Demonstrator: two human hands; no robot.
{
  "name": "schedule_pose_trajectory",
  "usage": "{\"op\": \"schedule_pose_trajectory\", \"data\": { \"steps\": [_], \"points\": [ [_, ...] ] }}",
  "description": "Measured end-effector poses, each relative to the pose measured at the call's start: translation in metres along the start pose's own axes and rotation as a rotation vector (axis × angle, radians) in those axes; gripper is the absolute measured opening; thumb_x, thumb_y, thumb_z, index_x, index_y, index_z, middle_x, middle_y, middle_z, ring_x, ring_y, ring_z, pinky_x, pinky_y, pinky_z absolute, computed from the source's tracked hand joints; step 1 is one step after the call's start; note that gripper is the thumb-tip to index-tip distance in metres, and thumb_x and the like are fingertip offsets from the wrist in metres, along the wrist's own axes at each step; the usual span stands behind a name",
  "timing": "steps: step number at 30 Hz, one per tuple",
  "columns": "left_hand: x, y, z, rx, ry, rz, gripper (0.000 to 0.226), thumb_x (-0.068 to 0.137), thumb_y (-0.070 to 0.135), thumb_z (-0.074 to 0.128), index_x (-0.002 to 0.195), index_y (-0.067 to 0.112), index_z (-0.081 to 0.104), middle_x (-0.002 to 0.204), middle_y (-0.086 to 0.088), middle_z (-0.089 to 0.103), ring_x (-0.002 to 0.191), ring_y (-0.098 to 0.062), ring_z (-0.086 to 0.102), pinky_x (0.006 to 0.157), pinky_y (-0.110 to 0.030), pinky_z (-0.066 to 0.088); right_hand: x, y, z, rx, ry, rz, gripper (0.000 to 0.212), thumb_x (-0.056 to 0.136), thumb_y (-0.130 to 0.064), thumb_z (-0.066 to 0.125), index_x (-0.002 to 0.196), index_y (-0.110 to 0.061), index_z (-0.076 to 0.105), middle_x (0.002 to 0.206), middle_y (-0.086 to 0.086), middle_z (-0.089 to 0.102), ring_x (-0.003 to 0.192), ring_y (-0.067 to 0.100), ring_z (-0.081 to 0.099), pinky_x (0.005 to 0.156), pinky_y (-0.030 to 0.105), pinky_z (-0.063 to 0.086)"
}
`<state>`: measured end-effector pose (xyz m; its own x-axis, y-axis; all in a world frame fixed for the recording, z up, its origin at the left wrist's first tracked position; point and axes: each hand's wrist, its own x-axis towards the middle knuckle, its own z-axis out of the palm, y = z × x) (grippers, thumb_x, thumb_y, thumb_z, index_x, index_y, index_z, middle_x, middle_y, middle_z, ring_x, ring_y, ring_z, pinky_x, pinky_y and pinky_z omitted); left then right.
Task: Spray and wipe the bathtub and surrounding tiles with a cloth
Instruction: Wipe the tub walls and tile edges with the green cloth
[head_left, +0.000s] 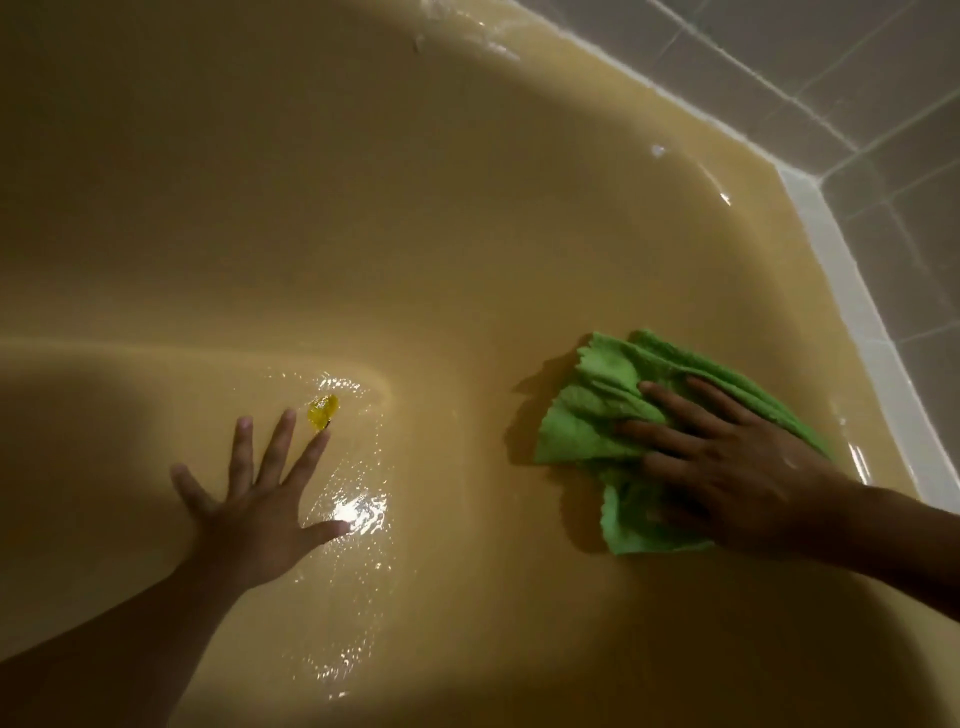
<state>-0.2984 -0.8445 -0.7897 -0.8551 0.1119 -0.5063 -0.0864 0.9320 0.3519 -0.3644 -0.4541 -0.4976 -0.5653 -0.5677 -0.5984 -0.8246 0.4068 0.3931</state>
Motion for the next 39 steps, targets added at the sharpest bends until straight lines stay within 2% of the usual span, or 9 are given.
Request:
{"op": "schedule_pose_trajectory", "data": {
  "steps": [3, 8, 11, 18, 21, 25, 32, 36, 39],
  "points": [
    [-0.020, -0.003, 0.004, -0.050, -0.048, -0.028, 0.115, 0.064, 0.100, 0.034, 0.146, 0.055, -0.032, 0.152, 0.014, -0.052, 0.138, -0.027, -0.053, 0.103, -0.084, -0.009, 0.007, 0.031, -0.010, -0.062, 0.001, 0.091, 0.067, 0.095, -0.070, 0.029, 0.144, -0.030, 0.050, 0.161, 0.007, 0.036, 0.152, 0.045, 0.016, 0.116, 0.069, 0.022],
    [-0.047, -0.008, 0.012, -0.068, -0.086, -0.045, 0.129, 0.055, 0.103, 0.043, 0.147, 0.053, -0.032, 0.153, 0.012, -0.051, 0.139, -0.028, -0.052, 0.102, -0.084, -0.011, 0.068, 0.046, -0.014, -0.178, -0.080, 0.231, 0.083, 0.087, -0.082, 0.002, 0.160, -0.043, 0.014, 0.169, 0.001, 0.009, 0.151, 0.050, -0.007, 0.116, 0.074, 0.003],
    [-0.062, -0.010, 0.017, -0.067, -0.106, -0.050, 0.136, 0.048, 0.105, 0.047, 0.149, 0.053, -0.028, 0.154, 0.012, -0.049, 0.139, -0.027, -0.051, 0.098, -0.082, -0.017, 0.084, 0.014, -0.001, -0.196, -0.138, 0.172, 0.084, 0.083, -0.084, 0.010, 0.158, -0.047, 0.018, 0.170, -0.001, 0.005, 0.150, 0.051, -0.015, 0.114, 0.074, -0.001],
    [-0.090, -0.014, 0.020, -0.013, -0.209, -0.074, 0.142, 0.044, 0.107, 0.044, 0.143, 0.051, -0.040, 0.148, 0.009, -0.057, 0.136, -0.030, -0.054, 0.102, -0.086, -0.005, -0.007, -0.094, 0.024, -0.070, -0.201, -0.206, 0.081, 0.081, -0.085, 0.039, 0.152, -0.046, 0.037, 0.166, 0.002, 0.026, 0.152, 0.049, 0.005, 0.114, 0.073, 0.014],
    [-0.099, -0.018, 0.018, -0.017, -0.255, -0.073, 0.144, 0.043, 0.105, 0.049, 0.141, 0.052, -0.042, 0.146, 0.009, -0.058, 0.135, -0.031, -0.055, 0.102, -0.086, -0.004, -0.068, -0.104, 0.009, 0.004, -0.086, -0.228, 0.074, 0.084, -0.081, 0.042, 0.151, -0.048, 0.038, 0.165, -0.003, 0.028, 0.154, 0.041, 0.013, 0.114, 0.068, 0.019],
    [-0.108, -0.021, 0.013, -0.031, -0.292, -0.093, 0.147, 0.043, 0.102, 0.058, 0.140, 0.053, -0.041, 0.145, 0.010, -0.060, 0.133, -0.031, -0.057, 0.103, -0.085, -0.005, -0.077, -0.056, 0.004, -0.043, -0.113, -0.143, 0.081, 0.082, -0.083, 0.048, 0.153, -0.044, 0.039, 0.165, -0.001, 0.028, 0.153, 0.043, 0.015, 0.114, 0.071, 0.022],
    [-0.111, -0.017, 0.011, -0.053, -0.321, -0.137, 0.150, 0.044, 0.099, 0.062, 0.139, 0.052, -0.044, 0.142, 0.008, -0.063, 0.129, -0.033, -0.059, 0.103, -0.086, -0.003, 0.031, 0.016, 0.003, -0.220, -0.117, 0.055, 0.084, 0.085, -0.088, 0.015, 0.157, -0.045, 0.025, 0.167, 0.000, 0.020, 0.153, 0.046, 0.004, 0.115, 0.073, 0.014],
    [-0.111, -0.018, 0.011, -0.051, -0.326, -0.139, 0.150, 0.043, 0.099, 0.062, 0.137, 0.052, -0.045, 0.141, 0.006, -0.064, 0.129, -0.034, -0.060, 0.102, -0.087, -0.002, 0.086, 0.001, 0.010, -0.210, -0.174, 0.100, 0.091, 0.073, -0.091, -0.004, 0.155, -0.053, -0.004, 0.168, -0.007, -0.013, 0.149, 0.044, -0.026, 0.116, 0.071, -0.005],
    [-0.111, -0.018, 0.012, -0.064, -0.323, -0.139, 0.150, 0.045, 0.097, 0.065, 0.138, 0.052, -0.044, 0.141, 0.007, -0.063, 0.129, -0.034, -0.060, 0.102, -0.087, -0.002, 0.098, -0.030, 0.014, -0.220, -0.266, 0.077, 0.093, 0.069, -0.088, -0.007, 0.155, -0.052, -0.006, 0.168, -0.008, -0.017, 0.147, 0.045, -0.030, 0.115, 0.071, -0.009]
  ]
}}
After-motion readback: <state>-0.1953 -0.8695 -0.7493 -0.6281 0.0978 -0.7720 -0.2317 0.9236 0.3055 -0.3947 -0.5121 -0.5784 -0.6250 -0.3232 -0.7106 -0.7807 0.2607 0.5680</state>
